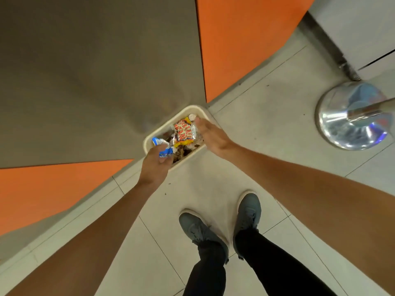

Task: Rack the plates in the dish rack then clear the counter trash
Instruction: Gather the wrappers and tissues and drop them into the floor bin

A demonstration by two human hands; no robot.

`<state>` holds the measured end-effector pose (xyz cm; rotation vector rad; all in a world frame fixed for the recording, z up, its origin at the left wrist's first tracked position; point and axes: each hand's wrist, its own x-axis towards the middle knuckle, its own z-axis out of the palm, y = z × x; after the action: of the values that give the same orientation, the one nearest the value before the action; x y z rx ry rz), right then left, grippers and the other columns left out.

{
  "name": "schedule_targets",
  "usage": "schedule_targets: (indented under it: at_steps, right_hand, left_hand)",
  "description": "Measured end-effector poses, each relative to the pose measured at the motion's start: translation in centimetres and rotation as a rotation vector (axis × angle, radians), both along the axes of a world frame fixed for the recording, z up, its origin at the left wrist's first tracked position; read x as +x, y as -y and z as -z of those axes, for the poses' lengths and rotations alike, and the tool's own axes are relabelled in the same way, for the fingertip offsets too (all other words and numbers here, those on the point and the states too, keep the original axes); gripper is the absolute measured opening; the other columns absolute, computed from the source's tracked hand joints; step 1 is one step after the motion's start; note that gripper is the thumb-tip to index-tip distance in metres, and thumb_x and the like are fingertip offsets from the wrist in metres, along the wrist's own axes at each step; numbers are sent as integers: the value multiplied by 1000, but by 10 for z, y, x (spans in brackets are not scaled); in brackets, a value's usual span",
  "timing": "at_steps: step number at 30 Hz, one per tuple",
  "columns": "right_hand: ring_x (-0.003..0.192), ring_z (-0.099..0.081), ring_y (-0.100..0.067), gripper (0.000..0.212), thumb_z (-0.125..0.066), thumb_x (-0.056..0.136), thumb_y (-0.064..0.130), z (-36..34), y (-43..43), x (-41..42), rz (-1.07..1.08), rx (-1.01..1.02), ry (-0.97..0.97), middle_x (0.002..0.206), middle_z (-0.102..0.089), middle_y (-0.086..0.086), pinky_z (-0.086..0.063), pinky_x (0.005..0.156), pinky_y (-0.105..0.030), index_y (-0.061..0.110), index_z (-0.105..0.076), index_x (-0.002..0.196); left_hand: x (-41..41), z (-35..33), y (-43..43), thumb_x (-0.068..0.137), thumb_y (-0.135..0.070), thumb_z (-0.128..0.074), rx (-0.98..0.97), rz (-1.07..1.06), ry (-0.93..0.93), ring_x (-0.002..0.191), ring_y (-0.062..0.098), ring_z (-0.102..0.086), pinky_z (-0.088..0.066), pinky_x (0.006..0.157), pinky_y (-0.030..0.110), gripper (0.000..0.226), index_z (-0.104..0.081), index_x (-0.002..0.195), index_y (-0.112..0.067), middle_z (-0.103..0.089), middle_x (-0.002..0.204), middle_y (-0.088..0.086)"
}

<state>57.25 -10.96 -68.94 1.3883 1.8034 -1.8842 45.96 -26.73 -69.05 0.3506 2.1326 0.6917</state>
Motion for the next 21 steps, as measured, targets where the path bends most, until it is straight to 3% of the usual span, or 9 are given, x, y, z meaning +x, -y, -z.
schedule_targets:
  at_steps: [2, 6, 8, 11, 14, 17, 21]
  right_hand:
    - [137, -39, -27, 52, -37, 103, 44, -22, 8, 16, -113, 94, -8, 148, -43, -13, -29, 113, -34, 14, -43, 145]
    - [102, -58, -31, 25, -50, 100, 20, -85, 20, 30, -282, 264, -47, 110, -62, -16, -45, 91, -41, 5, -68, 108]
    - [96, -59, -30, 23, -50, 98, 17, -138, 23, 32, -304, 342, -65, 104, -64, -15, -48, 86, -43, 3, -68, 101]
    - [92, -61, -30, 24, -48, 97, 16, -217, 31, 38, -358, 399, -37, 99, -67, -13, -51, 80, -44, 4, -69, 96]
    - [82, -61, -28, 25, -46, 96, 18, -281, 32, 42, -324, 409, -9, 88, -67, -9, -52, 75, -42, 8, -67, 89]
    - [76, -59, -27, 21, -48, 95, 20, -337, 38, 42, -343, 408, -10, 80, -63, -6, -52, 71, -42, 13, -65, 85]
    - [66, -50, -18, 22, -51, 93, 17, -405, 39, 44, -436, 488, -73, 67, -53, 4, -46, 63, -37, 22, -58, 72]
  left_hand:
    - [13, -24, 2, 93, -8, -61, 26, 65, -10, 92, 15, -59, -49, 78, 31, 34, -57, 127, -13, -60, 112, -1]
    - [14, -90, -8, 91, -3, -61, 101, 197, -87, 84, 16, -64, -45, 71, 9, 20, -67, 103, -17, -67, 101, -2]
    - [10, -143, -11, 89, 0, -59, 137, 192, -99, 76, 17, -63, -45, 68, 10, 24, -68, 90, -23, -70, 89, 4]
    - [19, -222, -10, 87, 6, -54, 158, 184, -52, 60, 10, -59, -50, 61, 25, 36, -68, 79, -26, -68, 68, 3]
    - [29, -294, -14, 92, 0, -54, 171, 138, -20, 46, 1, -49, -41, 53, 16, 23, -70, 86, -15, -60, 54, 0]
    - [36, -348, -8, 95, -11, -59, 243, 33, -22, 46, 4, -47, -38, 53, 15, 13, -72, 93, -9, -55, 48, -4]
    - [48, -417, 3, 93, -14, -64, 341, -66, -36, 46, 3, -48, -38, 50, 12, 14, -72, 85, -5, -57, 50, -9]
